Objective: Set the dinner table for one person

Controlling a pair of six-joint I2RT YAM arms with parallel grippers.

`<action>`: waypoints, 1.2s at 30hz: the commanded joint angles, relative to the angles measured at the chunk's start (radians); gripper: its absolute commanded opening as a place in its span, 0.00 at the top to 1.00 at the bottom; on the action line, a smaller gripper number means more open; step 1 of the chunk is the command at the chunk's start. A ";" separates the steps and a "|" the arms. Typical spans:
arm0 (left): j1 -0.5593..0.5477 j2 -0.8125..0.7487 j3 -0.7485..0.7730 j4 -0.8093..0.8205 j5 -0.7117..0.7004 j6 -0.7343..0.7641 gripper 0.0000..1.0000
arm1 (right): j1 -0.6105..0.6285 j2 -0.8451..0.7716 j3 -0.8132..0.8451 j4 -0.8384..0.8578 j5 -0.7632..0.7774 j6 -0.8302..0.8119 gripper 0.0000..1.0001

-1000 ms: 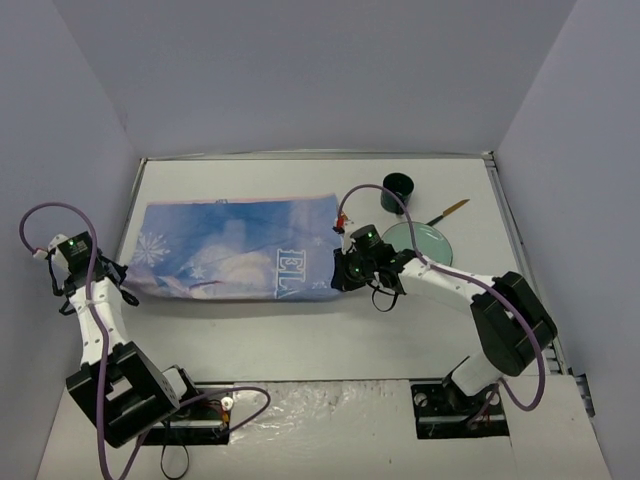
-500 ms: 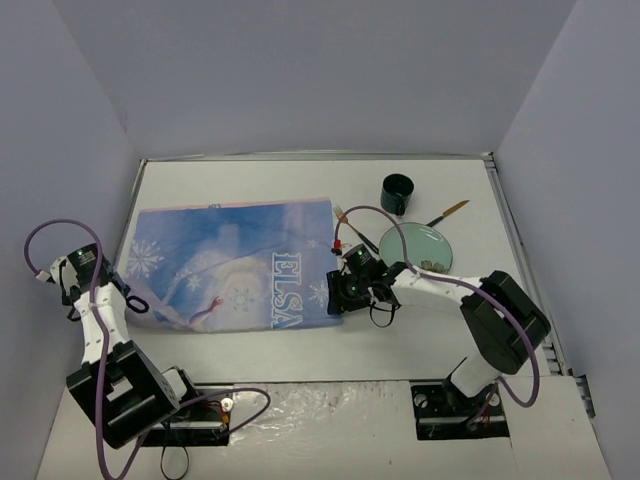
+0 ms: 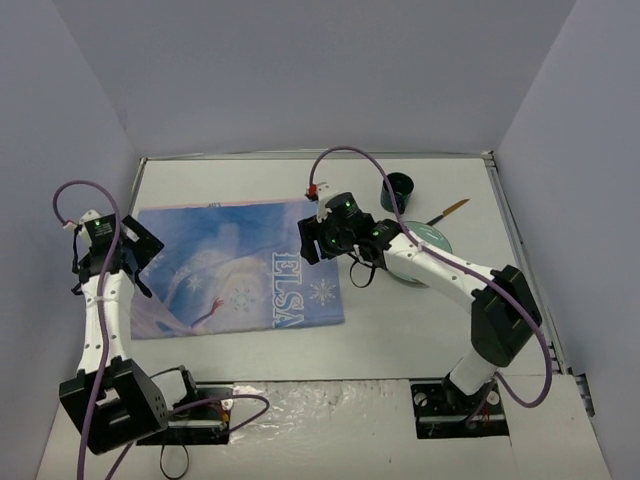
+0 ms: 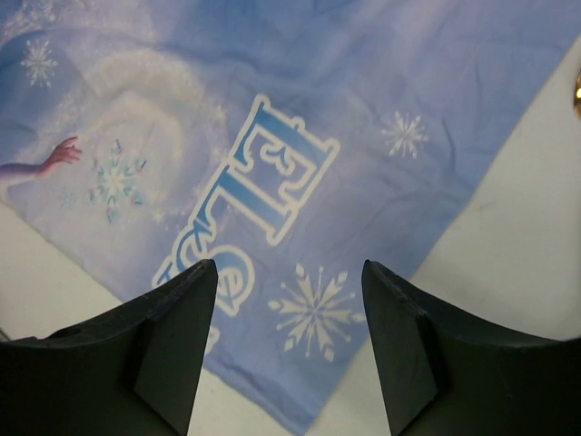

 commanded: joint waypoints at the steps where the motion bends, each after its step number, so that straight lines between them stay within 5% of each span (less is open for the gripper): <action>1: -0.102 0.045 0.009 0.139 0.089 0.055 0.13 | -0.019 0.144 0.108 0.033 0.006 -0.107 0.42; 11: -0.319 0.309 0.099 0.420 0.168 0.013 0.48 | -0.017 0.287 0.116 0.144 -0.023 -0.107 0.48; 21: -0.433 0.569 0.206 0.622 0.217 -0.077 0.60 | 0.070 0.231 0.001 0.209 -0.088 -0.082 0.51; 36: -0.453 0.860 0.358 0.683 0.243 -0.115 0.73 | 0.146 0.166 -0.178 0.279 -0.164 -0.098 0.50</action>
